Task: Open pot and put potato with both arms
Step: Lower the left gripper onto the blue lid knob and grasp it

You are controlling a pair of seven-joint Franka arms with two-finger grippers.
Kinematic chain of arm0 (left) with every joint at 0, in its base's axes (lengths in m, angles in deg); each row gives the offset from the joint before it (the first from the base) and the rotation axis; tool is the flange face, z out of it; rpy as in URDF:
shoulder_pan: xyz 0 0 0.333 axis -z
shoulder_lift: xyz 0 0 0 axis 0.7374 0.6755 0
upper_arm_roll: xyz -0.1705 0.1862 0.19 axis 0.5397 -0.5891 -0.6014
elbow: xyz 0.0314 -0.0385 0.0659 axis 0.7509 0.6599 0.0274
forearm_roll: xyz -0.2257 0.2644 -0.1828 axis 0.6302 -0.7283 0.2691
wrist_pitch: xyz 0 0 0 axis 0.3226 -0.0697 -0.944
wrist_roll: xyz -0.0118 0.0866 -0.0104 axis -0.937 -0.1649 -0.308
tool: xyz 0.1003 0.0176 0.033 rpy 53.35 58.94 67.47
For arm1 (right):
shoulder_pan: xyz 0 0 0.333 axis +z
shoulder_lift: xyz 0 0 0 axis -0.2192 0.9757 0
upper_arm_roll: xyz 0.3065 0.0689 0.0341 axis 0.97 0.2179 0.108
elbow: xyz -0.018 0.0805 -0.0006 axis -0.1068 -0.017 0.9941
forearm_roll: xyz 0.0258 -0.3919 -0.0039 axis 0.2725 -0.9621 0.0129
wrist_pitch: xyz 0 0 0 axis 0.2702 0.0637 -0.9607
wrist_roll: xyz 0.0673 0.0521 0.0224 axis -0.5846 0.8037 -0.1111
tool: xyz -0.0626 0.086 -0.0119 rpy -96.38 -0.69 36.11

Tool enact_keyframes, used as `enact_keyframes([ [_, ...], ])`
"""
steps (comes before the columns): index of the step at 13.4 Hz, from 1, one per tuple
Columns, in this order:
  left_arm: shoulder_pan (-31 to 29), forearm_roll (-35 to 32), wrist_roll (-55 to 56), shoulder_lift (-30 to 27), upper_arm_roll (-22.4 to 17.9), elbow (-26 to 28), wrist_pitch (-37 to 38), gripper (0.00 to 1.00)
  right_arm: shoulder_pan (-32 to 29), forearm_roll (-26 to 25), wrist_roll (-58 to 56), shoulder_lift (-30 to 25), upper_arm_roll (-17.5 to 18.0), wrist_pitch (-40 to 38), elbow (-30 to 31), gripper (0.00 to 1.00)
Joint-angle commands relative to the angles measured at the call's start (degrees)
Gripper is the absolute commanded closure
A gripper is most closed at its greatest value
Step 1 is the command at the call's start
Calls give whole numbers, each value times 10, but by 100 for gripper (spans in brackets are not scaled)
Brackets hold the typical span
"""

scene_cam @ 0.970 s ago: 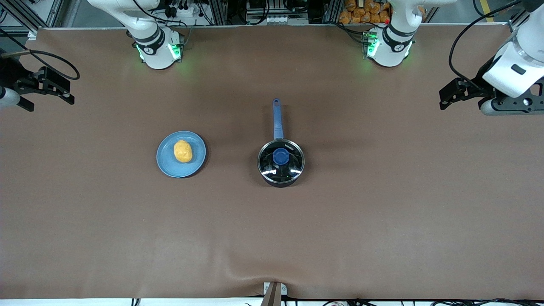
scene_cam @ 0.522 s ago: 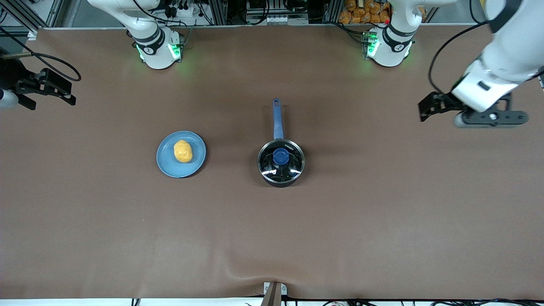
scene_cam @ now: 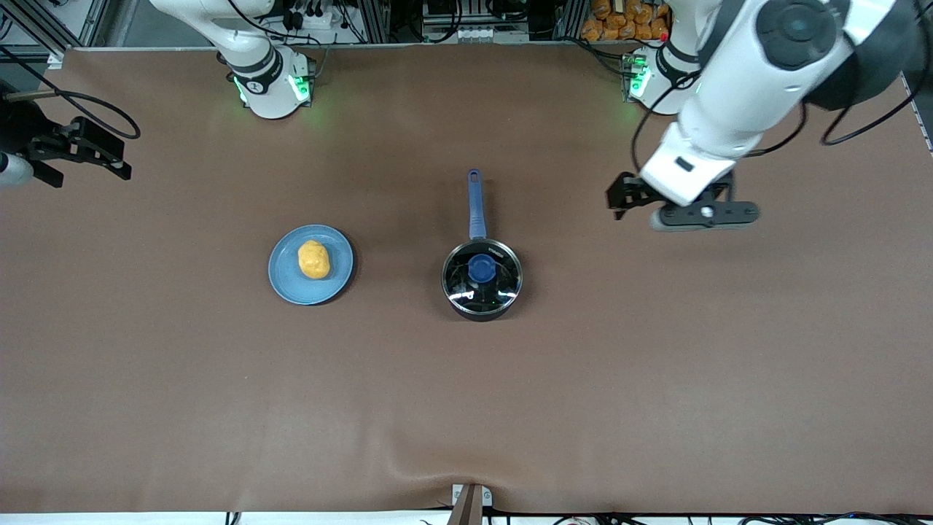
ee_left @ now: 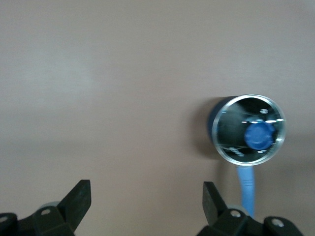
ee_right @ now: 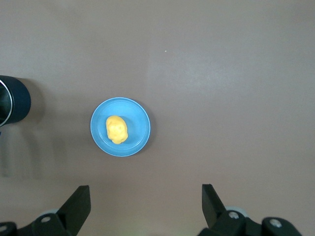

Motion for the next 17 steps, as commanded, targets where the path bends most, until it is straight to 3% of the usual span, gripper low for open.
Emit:
enact_keyframes([
  [1,36,-2,45,63,7,-38,-38,0,-7,8,9,-2,5,-4,0,0],
  [3,75,-41,78,101,7,-43,-77,0,-6,9,9,-2,5,-4,0,0],
  [9,159,-113,221,236,2,-146,-94,0,5,9,9,-2,6,-4,0,0],
  [13,187,-138,224,282,0,-148,-154,0,4,9,9,-2,6,-4,0,0],
  [17,196,-198,224,309,1,-145,-163,2,4,10,9,-2,6,-4,0,0],
])
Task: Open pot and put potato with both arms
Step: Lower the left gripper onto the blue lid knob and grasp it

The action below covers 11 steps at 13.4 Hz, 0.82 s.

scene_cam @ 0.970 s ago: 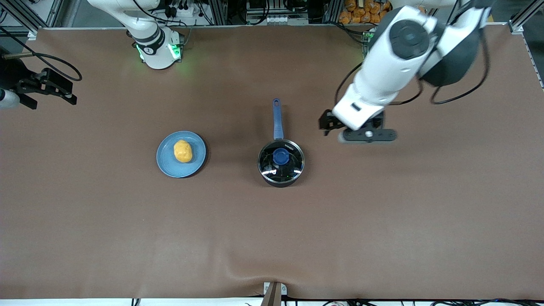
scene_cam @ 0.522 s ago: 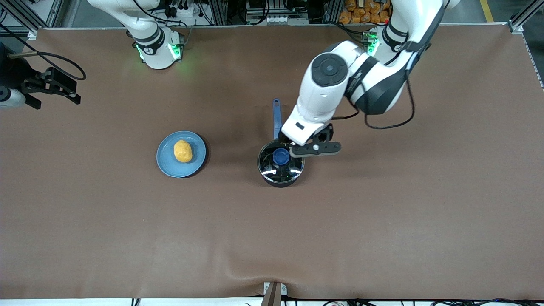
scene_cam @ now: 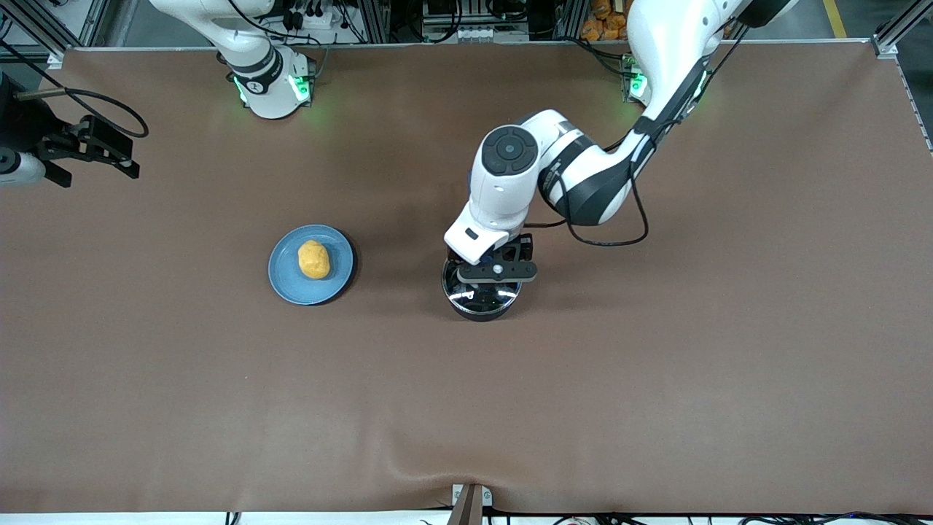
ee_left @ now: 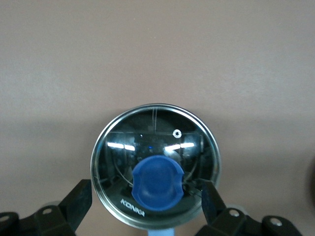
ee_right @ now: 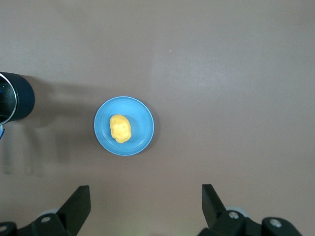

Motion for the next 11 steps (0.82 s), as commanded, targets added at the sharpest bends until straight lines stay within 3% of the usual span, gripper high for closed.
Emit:
enact_keyframes([
  [1,19,-35,11,27,-3,-19,0,2,1,8,8,-2,0,-3,0,0],
  [11,31,-35,25,55,-7,-18,-10,12,0,9,8,-2,0,-3,0,0],
])
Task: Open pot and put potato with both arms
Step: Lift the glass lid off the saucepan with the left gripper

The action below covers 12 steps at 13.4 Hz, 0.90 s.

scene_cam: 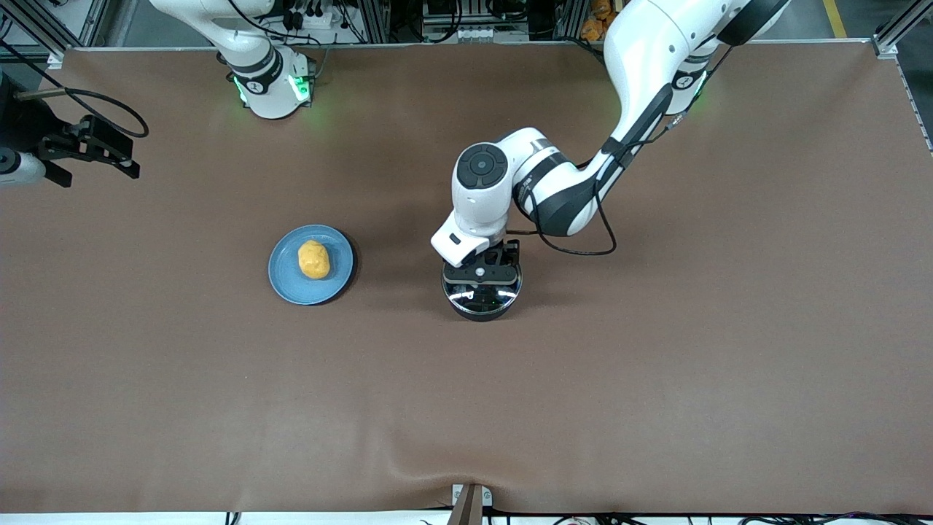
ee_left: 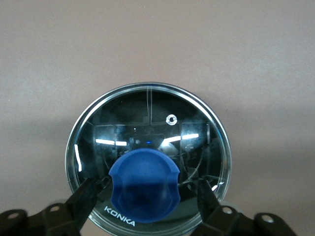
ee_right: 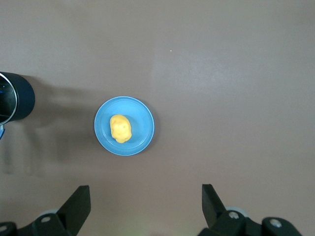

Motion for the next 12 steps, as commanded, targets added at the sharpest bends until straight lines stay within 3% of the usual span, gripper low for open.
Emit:
enact_keyframes([
  [1,9,-16,18,14,-5,-16,1,15,0,8,8,-2,0,-3,0,0],
  [7,7,-13,18,13,-5,-16,1,67,1,8,8,-2,0,-4,1,0],
  [9,1,-16,15,6,-5,-15,9,97,1,8,5,0,0,-3,1,0],
  [12,-10,-10,13,-25,-5,-17,33,100,-3,8,1,13,-1,-4,-1,0],
])
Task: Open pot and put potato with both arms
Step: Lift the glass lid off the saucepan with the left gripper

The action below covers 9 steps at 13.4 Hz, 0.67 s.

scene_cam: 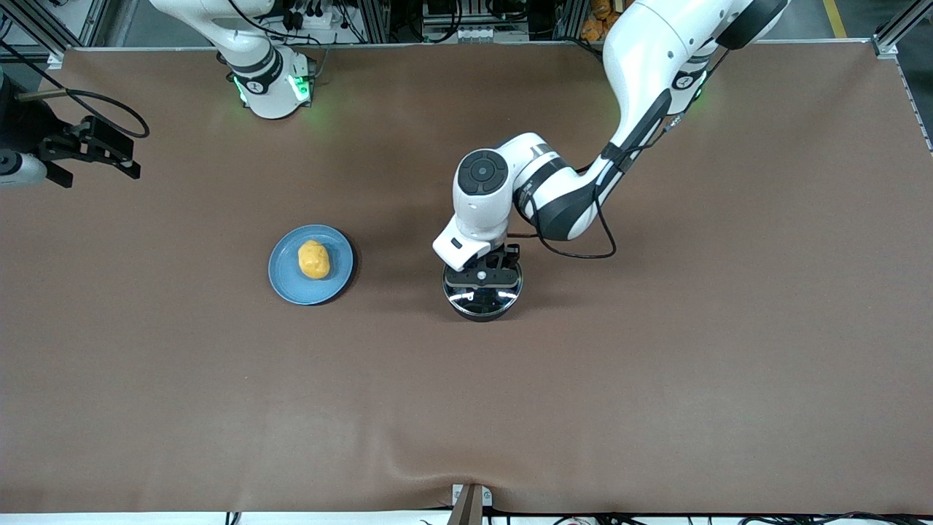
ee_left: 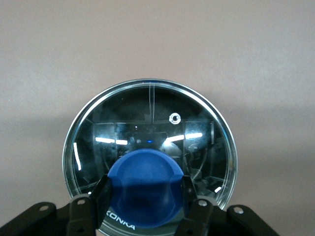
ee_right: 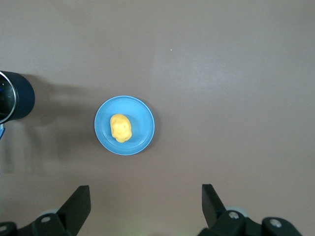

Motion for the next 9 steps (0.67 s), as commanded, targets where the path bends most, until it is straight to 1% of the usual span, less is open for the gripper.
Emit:
enact_keyframes([
  [1,-17,-9,9,-48,-1,-6,42,100,-3,6,0,21,0,-4,0,0],
  [3,-33,-10,5,-81,-1,-6,74,100,-4,6,0,48,0,-20,1,0],
  [6,-96,-8,-72,-125,5,-4,104,100,-1,6,0,61,0,-24,8,0],
  [7,-124,8,-119,-142,6,-4,121,100,6,7,8,62,0,-17,17,0],
  [8,-148,33,-168,-153,6,-4,129,100,12,8,9,65,0,5,30,0],
  [9,-175,51,-205,-165,6,-2,132,100,12,20,9,66,0,32,53,0],
])
